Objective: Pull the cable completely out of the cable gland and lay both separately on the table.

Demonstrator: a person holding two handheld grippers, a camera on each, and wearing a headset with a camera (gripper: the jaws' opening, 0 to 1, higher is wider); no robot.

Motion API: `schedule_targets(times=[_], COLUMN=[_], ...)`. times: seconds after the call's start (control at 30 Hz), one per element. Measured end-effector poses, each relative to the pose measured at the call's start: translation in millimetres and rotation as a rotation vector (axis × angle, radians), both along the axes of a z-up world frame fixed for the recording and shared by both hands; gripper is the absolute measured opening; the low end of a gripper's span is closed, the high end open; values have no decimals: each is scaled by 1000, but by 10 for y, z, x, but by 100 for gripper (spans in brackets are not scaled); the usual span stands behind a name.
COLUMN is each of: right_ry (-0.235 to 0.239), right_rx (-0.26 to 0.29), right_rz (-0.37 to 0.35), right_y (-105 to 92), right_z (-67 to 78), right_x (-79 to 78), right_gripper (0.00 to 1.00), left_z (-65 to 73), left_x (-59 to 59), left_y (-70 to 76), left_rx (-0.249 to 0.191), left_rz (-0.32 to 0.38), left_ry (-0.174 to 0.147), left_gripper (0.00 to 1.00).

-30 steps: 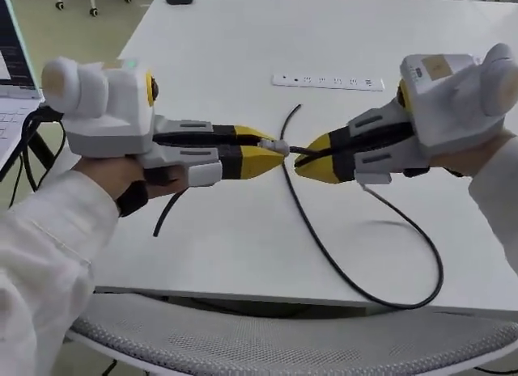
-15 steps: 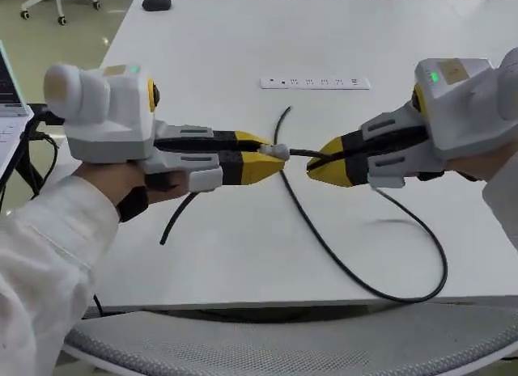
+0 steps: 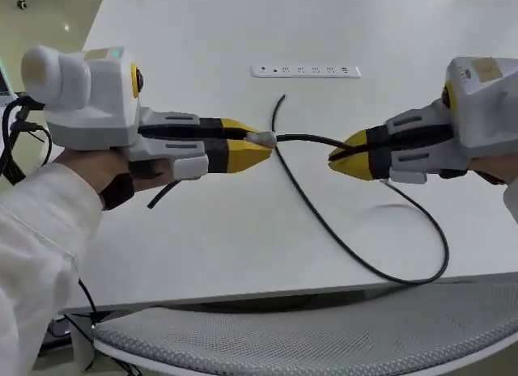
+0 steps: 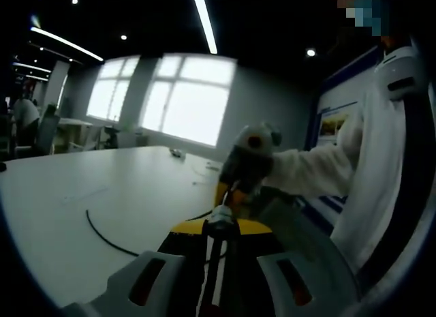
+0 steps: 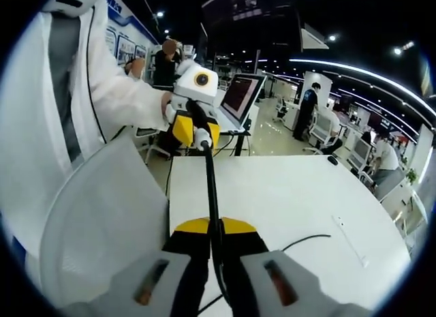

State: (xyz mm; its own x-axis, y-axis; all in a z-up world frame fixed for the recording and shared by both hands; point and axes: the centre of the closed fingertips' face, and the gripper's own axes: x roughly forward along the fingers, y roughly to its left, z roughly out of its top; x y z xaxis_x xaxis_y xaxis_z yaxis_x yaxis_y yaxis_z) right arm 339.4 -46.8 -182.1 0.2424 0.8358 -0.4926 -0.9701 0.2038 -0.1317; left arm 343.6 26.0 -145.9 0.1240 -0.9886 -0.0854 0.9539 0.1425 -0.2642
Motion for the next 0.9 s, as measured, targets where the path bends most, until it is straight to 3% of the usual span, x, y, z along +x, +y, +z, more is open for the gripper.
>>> schedule_targets(times=[0.23, 0.4, 0.63, 0.73, 0.83, 0.9], right_ry=[-15, -17, -5, 4, -16, -20], right_rx=[50, 70, 60, 74, 87, 81], right_rz=[-29, -49, -44, -30, -15, 18], right_y=[-61, -128, -155, -130, -100, -89], right_z=[170, 227, 161, 189, 284, 305], right_x=[69, 102, 117, 116, 111, 86], right_gripper=[3, 4, 6, 9, 13, 14], left_z=[232, 302, 337, 297, 178, 140], left_x=[48, 77, 40, 1, -38, -73], left_y=[69, 69, -39, -85, -152, -217], left_rx=[-57, -60, -64, -39, 30, 50], left_rz=[33, 47, 38, 26, 0, -20], left_ry=[-16, -31, -47, -51, -63, -74], left_gripper=[16, 16, 16, 16, 16, 16])
